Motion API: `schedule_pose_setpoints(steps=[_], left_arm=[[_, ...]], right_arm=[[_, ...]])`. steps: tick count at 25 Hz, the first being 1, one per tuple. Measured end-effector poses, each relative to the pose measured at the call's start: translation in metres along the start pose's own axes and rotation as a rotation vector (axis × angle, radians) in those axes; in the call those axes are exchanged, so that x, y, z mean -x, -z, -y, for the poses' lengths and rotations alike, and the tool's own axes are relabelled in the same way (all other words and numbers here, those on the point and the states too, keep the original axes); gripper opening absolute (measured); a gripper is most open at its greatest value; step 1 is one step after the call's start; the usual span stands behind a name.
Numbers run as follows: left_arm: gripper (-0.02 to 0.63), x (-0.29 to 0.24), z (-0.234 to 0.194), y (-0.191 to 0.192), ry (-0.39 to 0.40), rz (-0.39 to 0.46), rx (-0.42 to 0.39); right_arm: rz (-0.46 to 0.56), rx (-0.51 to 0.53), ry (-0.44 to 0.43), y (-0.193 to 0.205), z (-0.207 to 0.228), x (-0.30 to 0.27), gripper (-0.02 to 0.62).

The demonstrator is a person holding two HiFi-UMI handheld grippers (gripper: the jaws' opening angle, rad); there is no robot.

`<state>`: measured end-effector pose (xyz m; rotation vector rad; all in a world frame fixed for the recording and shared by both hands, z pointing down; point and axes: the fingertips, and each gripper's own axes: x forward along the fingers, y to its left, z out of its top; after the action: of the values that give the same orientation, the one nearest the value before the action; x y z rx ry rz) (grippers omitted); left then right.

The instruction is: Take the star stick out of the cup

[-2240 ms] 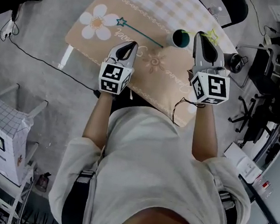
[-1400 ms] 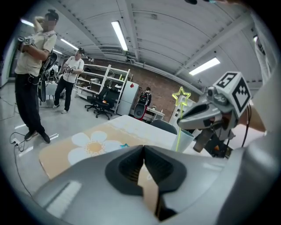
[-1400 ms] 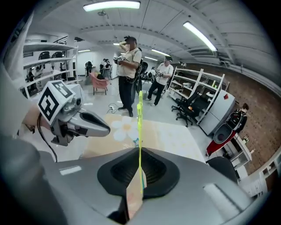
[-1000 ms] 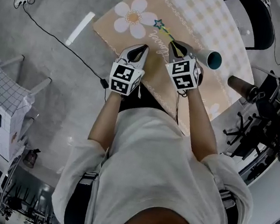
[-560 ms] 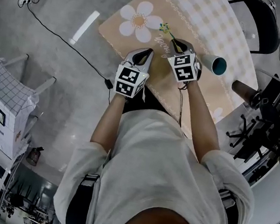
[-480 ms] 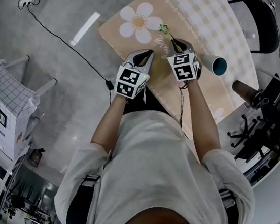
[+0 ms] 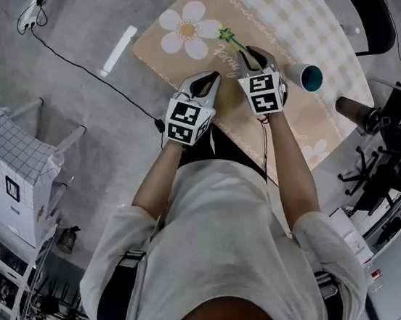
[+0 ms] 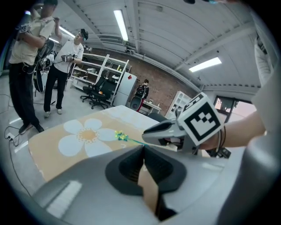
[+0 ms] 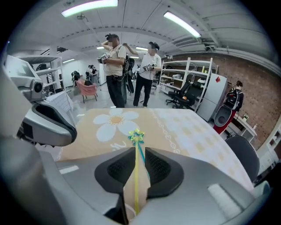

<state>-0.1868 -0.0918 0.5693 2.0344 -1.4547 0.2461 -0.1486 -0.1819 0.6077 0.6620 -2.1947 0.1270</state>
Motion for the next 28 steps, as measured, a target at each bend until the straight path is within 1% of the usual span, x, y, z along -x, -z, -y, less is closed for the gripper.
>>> schedule_pose_setpoints(steps=[4, 9, 11, 14, 16, 23, 28], left_arm=[[0.003, 0.000, 0.017, -0.021, -0.007, 0.050, -0.051], [0.003, -0.003, 0.052, -0.035, 0.003, 0.089, -0.104], [0.003, -0.001, 0.069, -0.041, -0.005, 0.111, -0.128], [0.003, 0.006, 0.106, -0.047, -0.019, 0.158, -0.157], [0.003, 0.010, 0.136, -0.046, -0.004, 0.176, -0.175], [0.003, 0.022, 0.229, -0.042, 0.051, 0.199, -0.264], [0.003, 0.043, 0.289, -0.044, 0.082, 0.238, -0.332]], right_arm=[[0.126, -0.058, 0.062, -0.014, 0.007, 0.049, 0.007], [0.244, -0.119, 0.128, -0.011, 0.016, 0.110, 0.000], [0.296, -0.153, 0.161, -0.007, 0.021, 0.136, -0.002], [0.352, -0.205, 0.217, 0.008, 0.027, 0.182, -0.002], [0.375, -0.227, 0.257, 0.023, 0.031, 0.214, -0.002], [0.460, -0.299, 0.377, 0.071, 0.041, 0.311, -0.002], [0.554, -0.348, 0.440, 0.087, 0.039, 0.379, -0.002]])
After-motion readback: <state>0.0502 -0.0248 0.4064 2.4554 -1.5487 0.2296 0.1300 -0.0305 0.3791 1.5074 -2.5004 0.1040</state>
